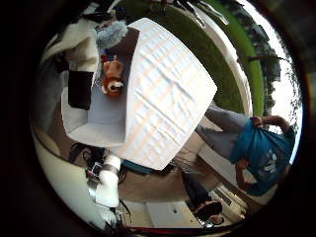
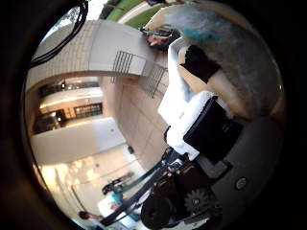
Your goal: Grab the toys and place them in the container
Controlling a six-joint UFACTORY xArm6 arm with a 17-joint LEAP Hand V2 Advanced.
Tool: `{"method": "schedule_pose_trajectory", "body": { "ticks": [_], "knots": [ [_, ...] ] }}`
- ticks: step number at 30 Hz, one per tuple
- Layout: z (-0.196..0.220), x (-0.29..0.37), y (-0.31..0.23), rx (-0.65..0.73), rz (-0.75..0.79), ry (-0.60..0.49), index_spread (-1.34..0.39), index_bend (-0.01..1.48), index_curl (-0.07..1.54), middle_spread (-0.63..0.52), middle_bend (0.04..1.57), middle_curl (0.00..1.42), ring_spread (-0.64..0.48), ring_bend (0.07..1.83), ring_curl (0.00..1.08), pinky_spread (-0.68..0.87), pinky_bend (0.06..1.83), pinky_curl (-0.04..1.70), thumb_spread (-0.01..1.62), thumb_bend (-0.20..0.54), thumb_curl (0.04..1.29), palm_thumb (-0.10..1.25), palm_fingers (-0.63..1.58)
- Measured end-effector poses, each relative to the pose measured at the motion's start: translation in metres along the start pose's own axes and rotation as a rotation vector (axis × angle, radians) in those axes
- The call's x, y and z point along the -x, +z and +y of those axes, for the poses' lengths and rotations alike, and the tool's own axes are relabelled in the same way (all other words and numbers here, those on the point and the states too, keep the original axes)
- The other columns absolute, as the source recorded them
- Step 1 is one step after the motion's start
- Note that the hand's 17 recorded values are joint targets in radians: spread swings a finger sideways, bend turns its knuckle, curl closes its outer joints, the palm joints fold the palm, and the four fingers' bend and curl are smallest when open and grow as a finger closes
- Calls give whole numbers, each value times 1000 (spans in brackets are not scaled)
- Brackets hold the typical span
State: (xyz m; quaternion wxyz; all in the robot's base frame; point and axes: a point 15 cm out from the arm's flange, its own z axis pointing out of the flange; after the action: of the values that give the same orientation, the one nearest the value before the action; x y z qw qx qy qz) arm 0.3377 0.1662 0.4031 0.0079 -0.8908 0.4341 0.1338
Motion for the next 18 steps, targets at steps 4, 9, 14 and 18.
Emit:
{"method": "schedule_pose_trajectory", "body": {
  "ticks": [4,9,14,18],
  "knots": [
    [-22,0,32,3,-1,16,-955,890,117,-226,1113,1036,-111,1339,841,178,1372,915,1310,-28,449,859,856],
    [-28,-12,81,114,-33,30,-532,703,146,-102,461,786,62,1060,766,277,1349,900,1266,-36,431,788,-135],
    [-28,-12,85,130,-41,-10,-451,496,122,24,188,554,233,586,453,373,960,656,1201,-29,423,751,-221],
    [-24,-9,78,125,-40,-17,-433,371,132,49,132,466,275,496,390,412,848,573,1177,-26,422,752,-139]
  ]
}}
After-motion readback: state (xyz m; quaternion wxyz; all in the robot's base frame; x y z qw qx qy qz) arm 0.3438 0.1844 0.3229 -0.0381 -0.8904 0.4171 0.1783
